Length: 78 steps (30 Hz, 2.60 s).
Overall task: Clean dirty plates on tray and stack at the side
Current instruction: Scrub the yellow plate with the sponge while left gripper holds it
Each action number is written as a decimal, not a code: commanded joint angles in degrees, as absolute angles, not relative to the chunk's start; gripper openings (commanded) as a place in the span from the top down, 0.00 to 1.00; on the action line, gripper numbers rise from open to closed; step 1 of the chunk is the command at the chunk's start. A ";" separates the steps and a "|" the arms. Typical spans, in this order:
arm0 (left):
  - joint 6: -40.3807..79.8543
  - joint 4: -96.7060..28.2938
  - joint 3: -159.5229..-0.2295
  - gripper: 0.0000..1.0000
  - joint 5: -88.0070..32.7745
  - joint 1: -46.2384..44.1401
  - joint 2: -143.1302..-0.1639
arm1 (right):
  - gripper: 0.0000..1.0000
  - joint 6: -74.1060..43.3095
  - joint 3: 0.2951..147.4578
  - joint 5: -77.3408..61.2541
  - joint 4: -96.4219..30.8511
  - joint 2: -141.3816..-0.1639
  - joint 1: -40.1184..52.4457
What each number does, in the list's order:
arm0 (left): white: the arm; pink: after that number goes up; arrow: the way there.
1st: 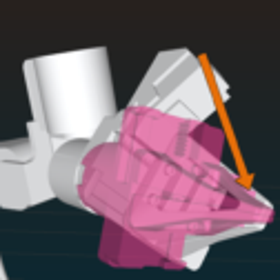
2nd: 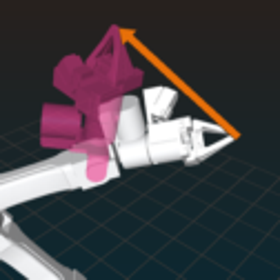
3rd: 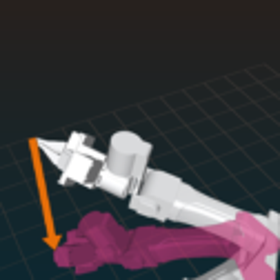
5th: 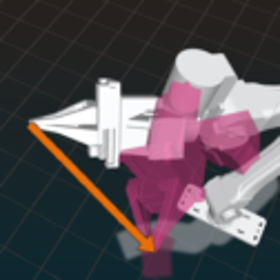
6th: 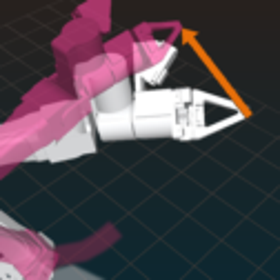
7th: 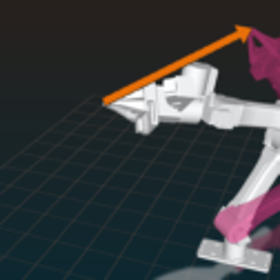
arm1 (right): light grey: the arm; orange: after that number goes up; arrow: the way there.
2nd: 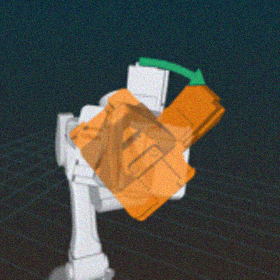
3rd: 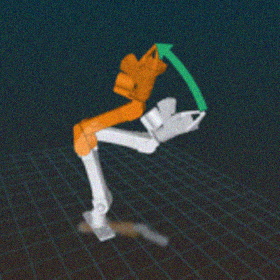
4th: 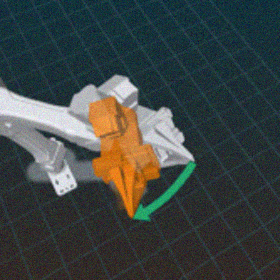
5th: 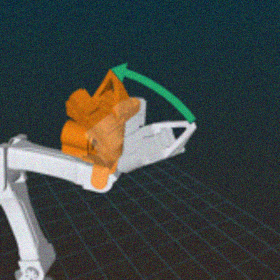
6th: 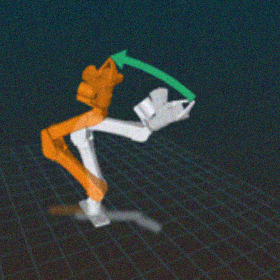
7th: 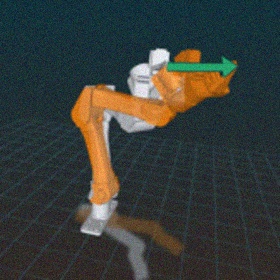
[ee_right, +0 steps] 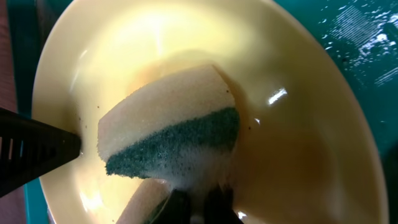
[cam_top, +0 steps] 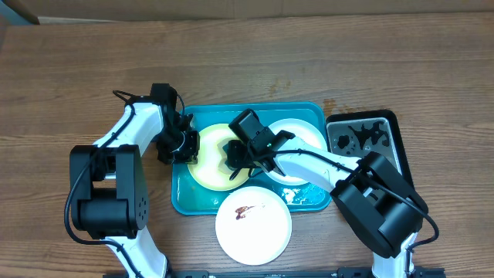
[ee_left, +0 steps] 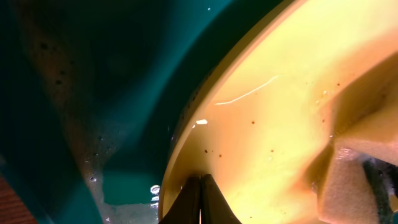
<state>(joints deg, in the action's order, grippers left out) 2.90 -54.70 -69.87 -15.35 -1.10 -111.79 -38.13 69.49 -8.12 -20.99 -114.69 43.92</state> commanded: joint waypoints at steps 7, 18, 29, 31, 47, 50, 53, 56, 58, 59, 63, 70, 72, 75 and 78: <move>3.46 -54.83 -68.97 0.96 -10.09 -1.10 -115.42 | 0.96 -35.53 68.60 14.41 -33.12 -118.63 42.46; 3.46 -54.83 -68.97 0.96 -10.09 -1.10 -115.39 | 0.96 -35.57 78.89 20.93 -42.41 -118.58 42.46; 3.46 -54.83 -68.97 0.96 -10.09 -1.10 -115.39 | 0.96 -35.59 85.49 16.47 -47.07 -113.91 42.35; 3.46 -54.83 -68.97 0.96 -10.09 -1.10 -115.39 | 0.96 -35.57 85.49 15.42 -47.09 -113.06 42.35; 3.25 -55.29 -69.95 0.96 -12.32 -0.75 -112.44 | 0.88 -35.55 85.49 -2.74 -47.64 -107.68 42.35; 3.22 -55.64 -70.57 0.96 -12.29 -0.36 -109.58 | 0.88 -35.55 85.54 -2.70 -47.64 -107.68 42.35; 2.98 -55.96 -70.65 0.96 -12.27 0.03 -105.86 | 0.89 -35.55 85.60 -1.43 -48.60 -107.63 41.54; 2.11 -56.93 -70.65 0.67 -12.27 0.08 -102.83 | 0.91 -35.57 85.65 1.21 -51.37 -106.74 39.79; 1.65 -57.65 -70.65 0.52 -11.94 0.08 -101.06 | 0.93 -35.59 85.65 3.01 -54.22 -105.49 37.91; 1.65 -57.93 -70.65 0.48 -11.57 0.08 -100.31 | 0.93 -35.57 85.65 3.73 -55.68 -104.75 36.82; 1.65 -58.52 -70.59 0.43 -11.42 0.08 -99.74 | 0.93 -35.57 85.65 6.22 -62.46 -100.55 31.03; 1.23 -58.02 -69.60 0.40 -11.20 0.08 -100.07 | 0.96 -30.46 85.62 6.76 -71.50 -93.19 19.27; 1.26 -57.52 -69.19 0.41 -10.48 -0.01 -100.07 | 0.96 -28.12 85.62 6.81 -73.10 -92.90 16.49; 1.26 -56.62 -68.31 0.41 -9.52 -0.03 -100.07 | 0.96 -26.04 85.47 6.81 -75.44 -93.14 13.28; 1.28 -55.29 -66.96 0.42 -9.47 -0.03 -100.07 | 0.96 -25.12 85.47 6.81 -76.95 -93.23 11.44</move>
<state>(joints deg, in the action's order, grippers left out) 2.44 -55.88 -68.42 -10.46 -0.23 -100.51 -27.77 84.42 6.39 -76.64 -93.41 12.34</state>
